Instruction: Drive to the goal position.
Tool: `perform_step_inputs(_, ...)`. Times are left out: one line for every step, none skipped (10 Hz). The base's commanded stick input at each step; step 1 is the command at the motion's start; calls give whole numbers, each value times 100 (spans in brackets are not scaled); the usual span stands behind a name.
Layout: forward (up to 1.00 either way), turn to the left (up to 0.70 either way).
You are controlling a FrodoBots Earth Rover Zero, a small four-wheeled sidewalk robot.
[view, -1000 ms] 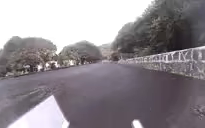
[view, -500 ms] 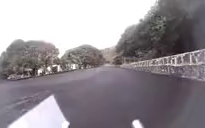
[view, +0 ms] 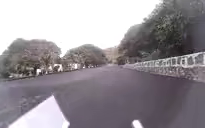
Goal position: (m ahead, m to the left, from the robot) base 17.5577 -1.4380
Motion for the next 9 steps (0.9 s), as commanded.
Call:
perform_step_inputs(100, -40)
perform_step_inputs(100, -32)
perform_step_inputs(100, -19)
perform_step_inputs(100, -6)
perform_step_inputs(100, 0)
perform_step_inputs(100, 0)
perform_step_inputs(100, 0)
perform_step_inputs(100, 0)
perform_step_inputs(100, 0)
